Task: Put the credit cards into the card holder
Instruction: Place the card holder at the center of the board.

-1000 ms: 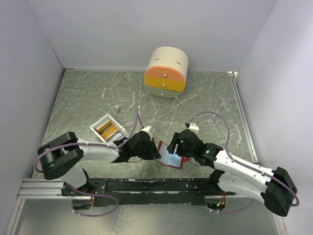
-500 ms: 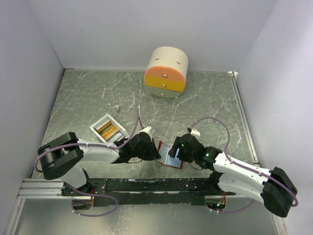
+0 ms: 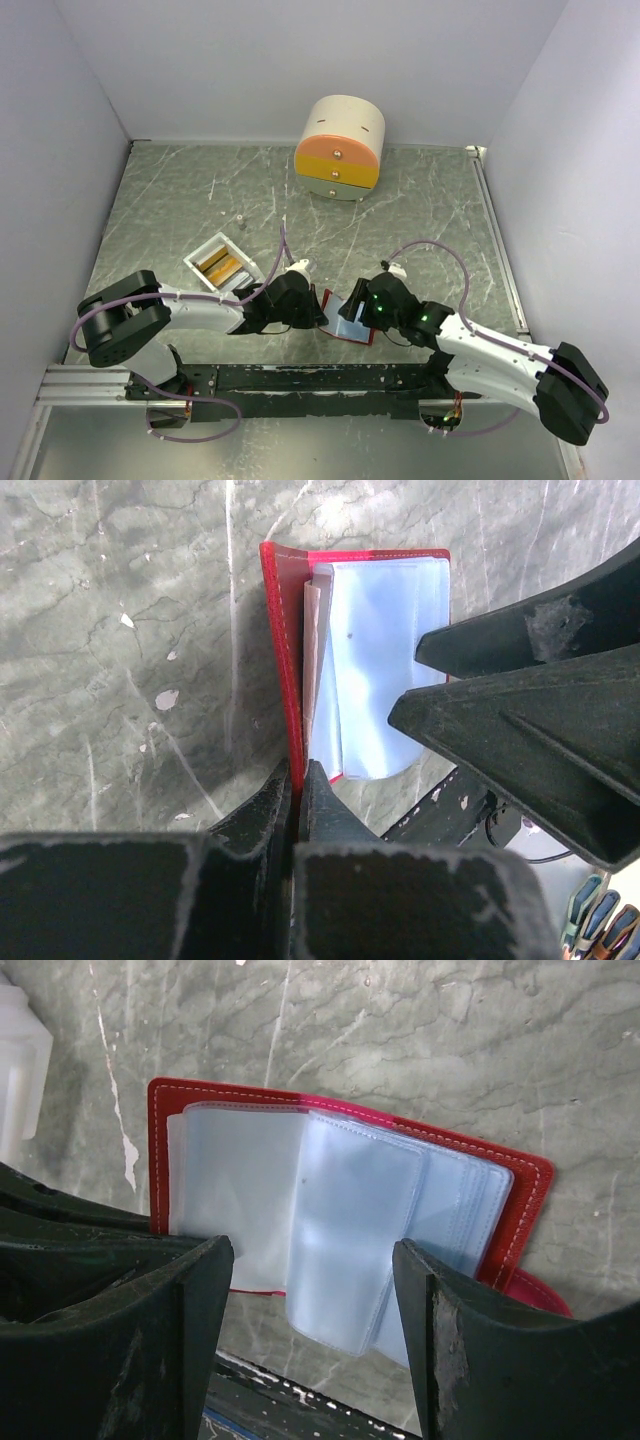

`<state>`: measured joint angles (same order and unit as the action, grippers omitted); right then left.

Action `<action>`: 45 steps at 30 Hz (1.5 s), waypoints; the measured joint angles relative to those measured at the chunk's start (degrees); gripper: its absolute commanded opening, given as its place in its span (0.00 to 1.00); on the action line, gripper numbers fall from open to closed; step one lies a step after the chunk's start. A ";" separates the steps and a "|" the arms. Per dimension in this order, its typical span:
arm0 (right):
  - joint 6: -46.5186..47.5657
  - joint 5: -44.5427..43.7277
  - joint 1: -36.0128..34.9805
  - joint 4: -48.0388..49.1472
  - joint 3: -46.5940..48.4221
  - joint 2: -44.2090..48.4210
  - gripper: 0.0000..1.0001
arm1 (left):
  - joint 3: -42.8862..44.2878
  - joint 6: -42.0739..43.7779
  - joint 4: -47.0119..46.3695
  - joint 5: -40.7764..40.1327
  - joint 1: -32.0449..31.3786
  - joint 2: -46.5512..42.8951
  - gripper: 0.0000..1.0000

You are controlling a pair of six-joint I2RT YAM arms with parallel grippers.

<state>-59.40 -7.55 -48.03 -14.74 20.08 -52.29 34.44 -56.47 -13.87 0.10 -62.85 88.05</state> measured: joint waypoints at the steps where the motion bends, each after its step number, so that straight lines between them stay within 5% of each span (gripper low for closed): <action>1: -0.04 0.46 0.04 0.57 -0.35 0.20 0.66 | 0.00 0.02 0.00 -0.02 0.00 0.00 0.07; 29: -15.02 6.12 0.76 29.07 -15.17 7.45 0.74 | 0.44 -1.14 0.37 -0.46 -0.52 0.02 0.07; 45: -13.18 7.61 0.79 35.80 -14.10 2.14 0.73 | -3.21 -4.31 -0.50 -1.53 -0.66 -3.96 0.41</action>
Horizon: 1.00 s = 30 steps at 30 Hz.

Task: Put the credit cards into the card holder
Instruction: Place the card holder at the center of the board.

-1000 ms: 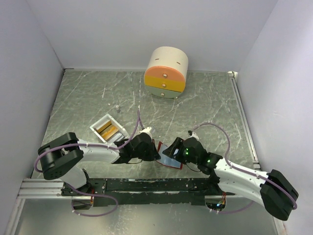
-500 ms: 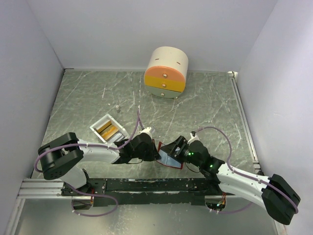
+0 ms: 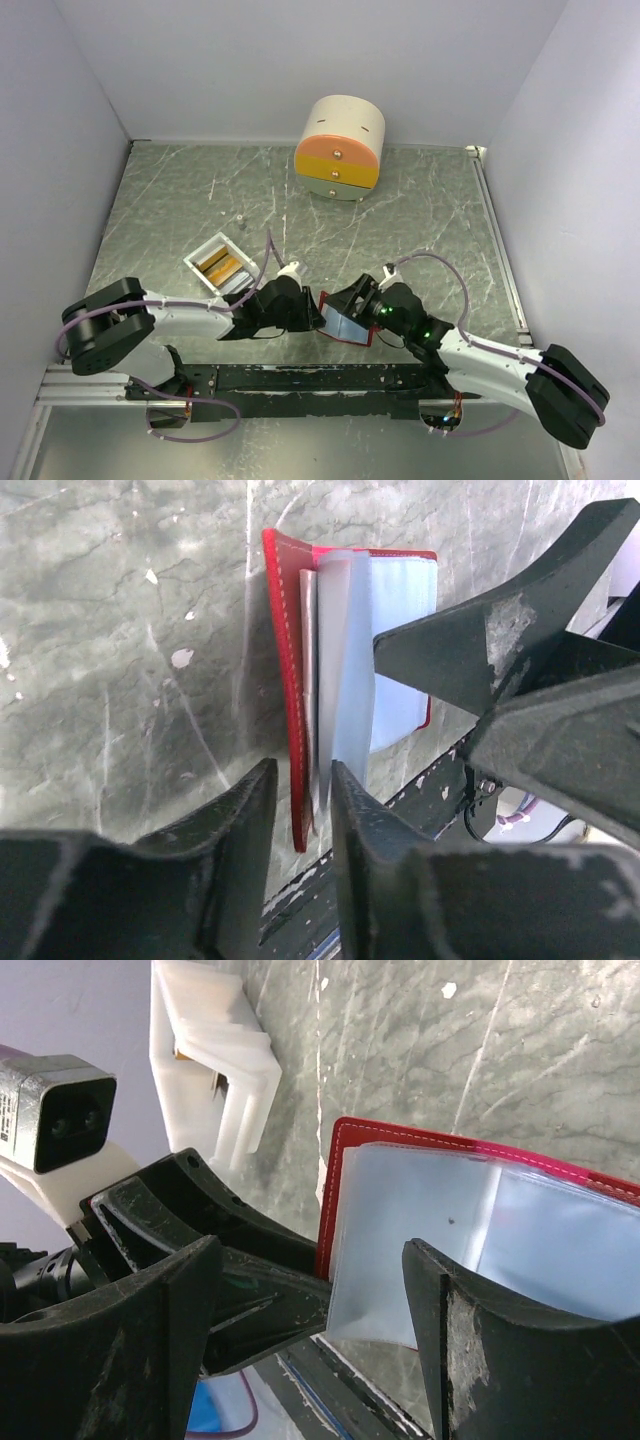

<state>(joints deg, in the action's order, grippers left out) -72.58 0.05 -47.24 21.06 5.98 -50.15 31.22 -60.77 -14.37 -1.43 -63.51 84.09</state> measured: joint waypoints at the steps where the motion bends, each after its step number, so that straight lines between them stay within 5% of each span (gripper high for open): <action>1: 0.22 0.11 0.00 0.44 0.13 -0.42 0.73 | -0.59 -0.37 -0.09 -0.13 -0.02 -0.76 0.42; 11: 2.19 0.70 0.04 0.44 2.78 -4.17 0.46 | -3.43 -2.21 3.91 -5.99 -0.11 -11.26 0.48; 16: 3.67 0.61 0.04 -3.74 4.96 -5.66 0.44 | -2.95 -0.85 9.73 -11.08 -0.11 -18.36 0.57; 21: 6.36 0.66 0.04 -9.07 7.87 -7.80 0.42 | 1.33 3.50 18.93 -16.65 -0.09 -22.01 0.55; 30: 11.19 1.51 0.02 -13.68 12.31 -14.08 0.37 | 12.20 21.84 34.88 -23.58 4.33 -24.74 0.59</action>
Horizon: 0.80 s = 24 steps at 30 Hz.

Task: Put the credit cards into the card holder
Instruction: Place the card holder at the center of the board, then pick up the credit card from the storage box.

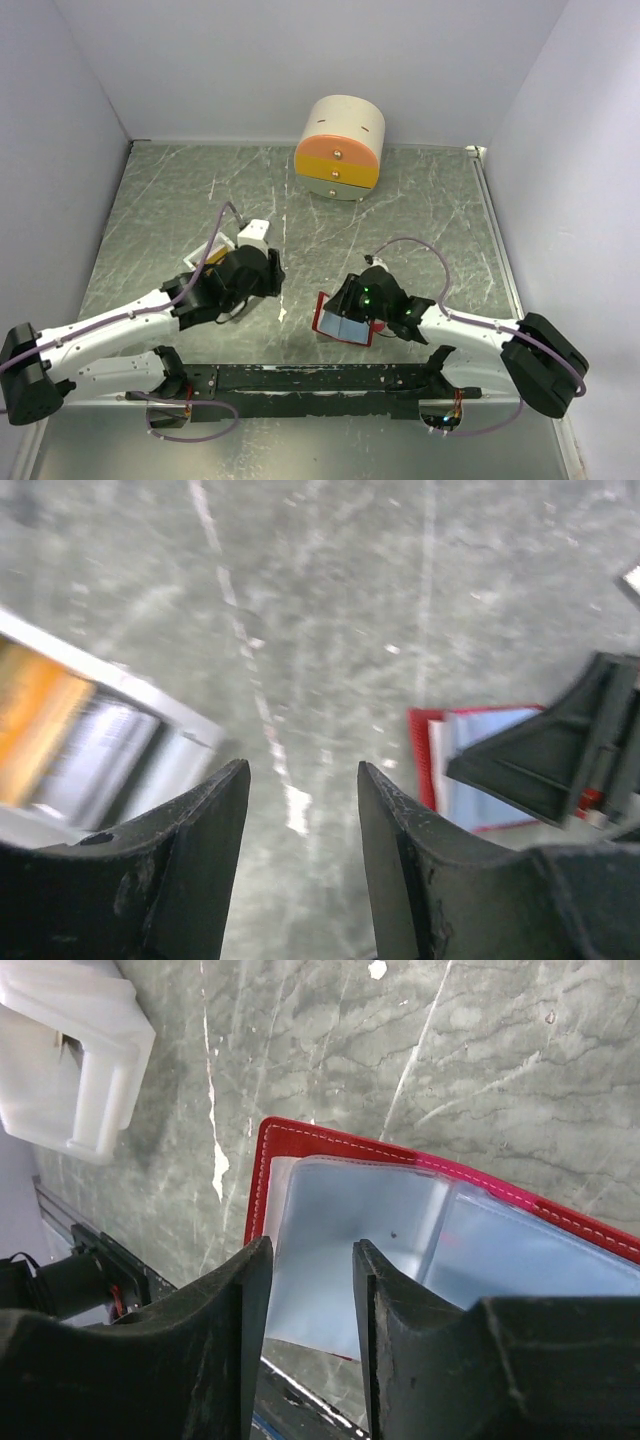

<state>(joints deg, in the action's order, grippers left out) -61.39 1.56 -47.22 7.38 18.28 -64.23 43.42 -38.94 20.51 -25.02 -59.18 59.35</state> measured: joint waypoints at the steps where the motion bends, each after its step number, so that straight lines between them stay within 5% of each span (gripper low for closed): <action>1: 0.50 0.00 0.00 -0.24 0.48 -0.61 0.37 | 0.52 2.69 1.16 0.00 1.77 -0.68 0.59; 11: 2.38 0.59 0.00 0.90 1.01 -4.15 0.37 | 1.97 25.88 7.91 5.77 20.22 -0.96 0.59; 24: 4.66 0.61 0.00 0.92 1.27 -5.35 0.38 | 0.90 44.02 6.47 6.32 25.42 10.78 0.66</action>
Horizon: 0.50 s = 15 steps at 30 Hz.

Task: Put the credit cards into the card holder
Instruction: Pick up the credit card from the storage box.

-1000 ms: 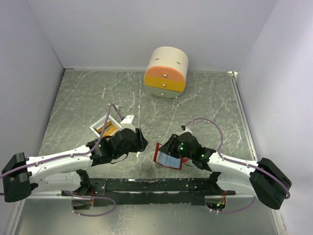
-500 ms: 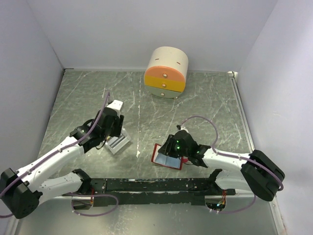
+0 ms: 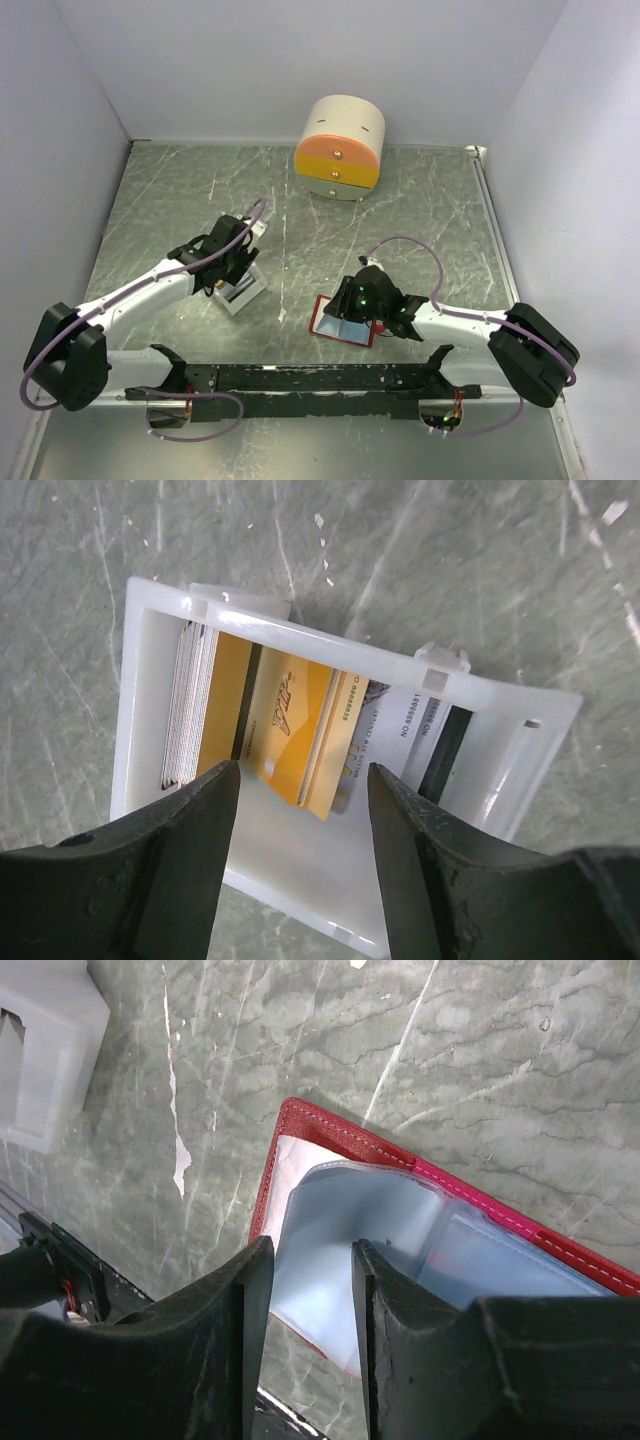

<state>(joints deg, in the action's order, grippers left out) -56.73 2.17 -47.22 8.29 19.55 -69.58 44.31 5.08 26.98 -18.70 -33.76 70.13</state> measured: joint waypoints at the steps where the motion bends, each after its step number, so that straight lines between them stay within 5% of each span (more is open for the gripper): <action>1: 0.17 0.02 0.00 0.00 0.00 0.00 0.38 | -0.24 0.92 -0.22 0.02 0.15 0.57 0.66; 15: 0.87 0.44 0.00 0.02 0.04 -0.31 0.38 | -4.20 8.33 -4.68 2.40 0.72 3.65 0.67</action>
<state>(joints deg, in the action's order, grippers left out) -55.86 2.61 -47.22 8.32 19.59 -69.89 40.12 13.41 22.31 -16.29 -33.04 73.78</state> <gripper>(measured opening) 0.377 0.676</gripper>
